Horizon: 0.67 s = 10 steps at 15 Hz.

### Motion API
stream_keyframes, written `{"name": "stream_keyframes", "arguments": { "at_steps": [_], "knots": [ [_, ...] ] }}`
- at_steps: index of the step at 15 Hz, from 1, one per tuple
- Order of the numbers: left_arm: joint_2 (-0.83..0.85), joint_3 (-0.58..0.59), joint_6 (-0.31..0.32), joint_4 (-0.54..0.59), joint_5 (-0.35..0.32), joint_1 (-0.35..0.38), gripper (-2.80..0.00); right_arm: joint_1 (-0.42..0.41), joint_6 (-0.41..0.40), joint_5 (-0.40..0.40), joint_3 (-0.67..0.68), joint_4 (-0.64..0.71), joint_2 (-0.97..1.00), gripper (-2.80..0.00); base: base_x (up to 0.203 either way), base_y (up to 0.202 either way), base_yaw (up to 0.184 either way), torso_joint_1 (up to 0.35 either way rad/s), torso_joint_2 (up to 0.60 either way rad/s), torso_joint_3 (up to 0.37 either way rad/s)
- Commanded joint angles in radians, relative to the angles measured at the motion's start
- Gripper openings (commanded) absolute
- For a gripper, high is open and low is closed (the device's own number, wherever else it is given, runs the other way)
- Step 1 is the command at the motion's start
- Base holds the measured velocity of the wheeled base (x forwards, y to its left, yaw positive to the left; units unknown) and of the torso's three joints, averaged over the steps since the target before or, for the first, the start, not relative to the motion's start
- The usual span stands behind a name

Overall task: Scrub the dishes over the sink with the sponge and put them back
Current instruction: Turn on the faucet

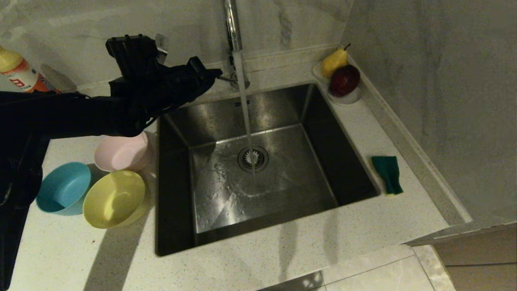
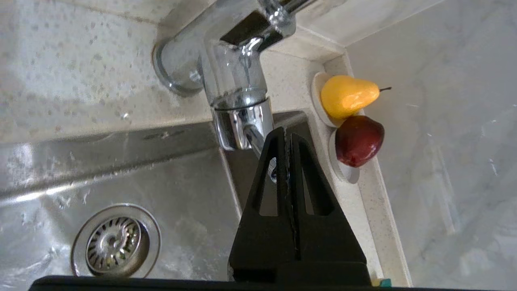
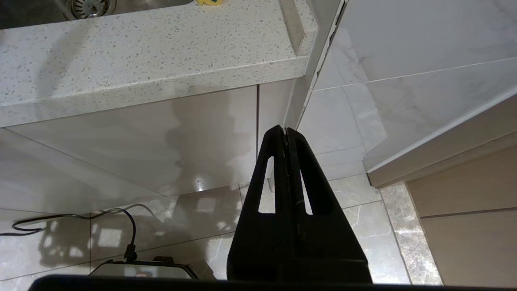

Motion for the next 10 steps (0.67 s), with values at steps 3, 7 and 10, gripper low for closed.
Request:
{"name": "stream_keyframes", "arguments": {
  "at_steps": [3, 7, 10],
  "knots": [
    [-0.013, -0.014, -0.005, -0.001, 0.034, 0.003, -2.80, 0.000, -0.001, -0.001, 0.002, 0.000, 0.000, -2.80, 0.000, 0.000, 0.000, 0.000, 0.00, 0.000],
    [-0.055, -0.046, -0.005, 0.010, 0.035, 0.040, -2.80, 0.000, 0.000, -0.001, 0.000, 0.000, 0.000, -2.80, 0.000, 0.000, 0.000, 0.000, 0.00, 0.000],
    [-0.156, -0.041, -0.004, 0.069, 0.042, 0.056, -2.80, 0.000, -0.001, -0.001, 0.000, 0.000, 0.000, -2.80, 0.000, 0.000, 0.000, 0.000, 0.00, 0.000]
  ]
}}
